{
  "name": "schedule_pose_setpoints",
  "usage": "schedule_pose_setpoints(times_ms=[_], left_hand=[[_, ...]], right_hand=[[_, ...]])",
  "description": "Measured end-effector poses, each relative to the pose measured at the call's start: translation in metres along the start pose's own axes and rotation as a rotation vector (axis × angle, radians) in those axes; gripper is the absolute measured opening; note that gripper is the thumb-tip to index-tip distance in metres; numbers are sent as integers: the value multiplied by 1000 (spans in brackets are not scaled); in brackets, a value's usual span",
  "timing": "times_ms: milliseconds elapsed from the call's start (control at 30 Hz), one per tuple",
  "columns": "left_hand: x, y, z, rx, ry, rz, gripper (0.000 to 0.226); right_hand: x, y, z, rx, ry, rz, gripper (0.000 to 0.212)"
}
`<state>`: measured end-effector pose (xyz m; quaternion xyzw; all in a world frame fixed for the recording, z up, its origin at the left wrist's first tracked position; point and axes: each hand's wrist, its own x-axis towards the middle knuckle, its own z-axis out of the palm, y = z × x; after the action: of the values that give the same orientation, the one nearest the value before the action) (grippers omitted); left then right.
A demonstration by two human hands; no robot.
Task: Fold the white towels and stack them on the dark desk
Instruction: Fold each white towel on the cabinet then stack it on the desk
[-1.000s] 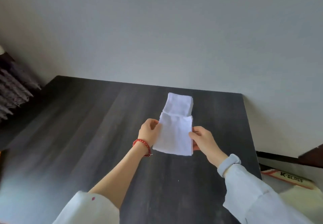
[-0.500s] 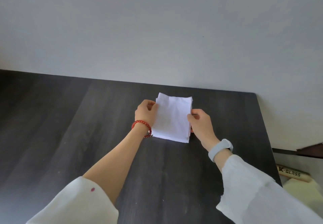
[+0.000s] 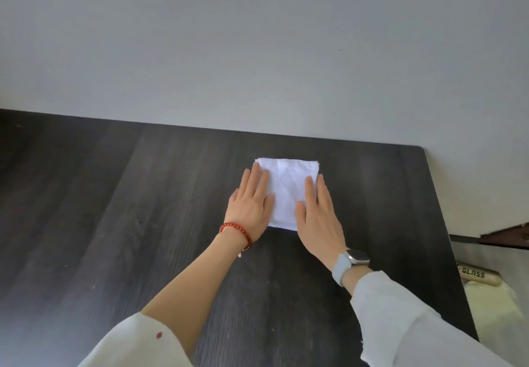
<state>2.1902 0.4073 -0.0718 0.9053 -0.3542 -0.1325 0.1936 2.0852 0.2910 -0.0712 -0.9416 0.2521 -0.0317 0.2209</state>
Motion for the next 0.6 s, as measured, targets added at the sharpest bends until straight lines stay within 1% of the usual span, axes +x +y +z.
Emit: schedule_pose_setpoints(times_ms=[67,167,200,300,400,467,533,600], left_hand=[[2,3,-1,-161,-89,-81,56],[-4,7,-13,-403,-123,-156,54],[-9,7,-18,-429,-105,-185,53],[-35,9,-37,-337,21,-214,50],[-76,20,-60,-343,121,-180,46],[-108,35,-75,-368,165,-121,41],[-139,59,-90,-401,195,-46,35],[-168,94,-103,-436,188,21,31]], right_hand=[[8,2,-1,89,-79,30,58],[15,1,-13,135,-118,0,54],[13,2,-19,117,-132,1,52],[-10,0,-39,102,-144,86,52],[-56,-8,-69,191,-117,116,47],[-96,-13,-94,269,-85,132,41],[-141,-17,-120,340,-24,154,35],[-188,-17,-147,413,64,199,30]])
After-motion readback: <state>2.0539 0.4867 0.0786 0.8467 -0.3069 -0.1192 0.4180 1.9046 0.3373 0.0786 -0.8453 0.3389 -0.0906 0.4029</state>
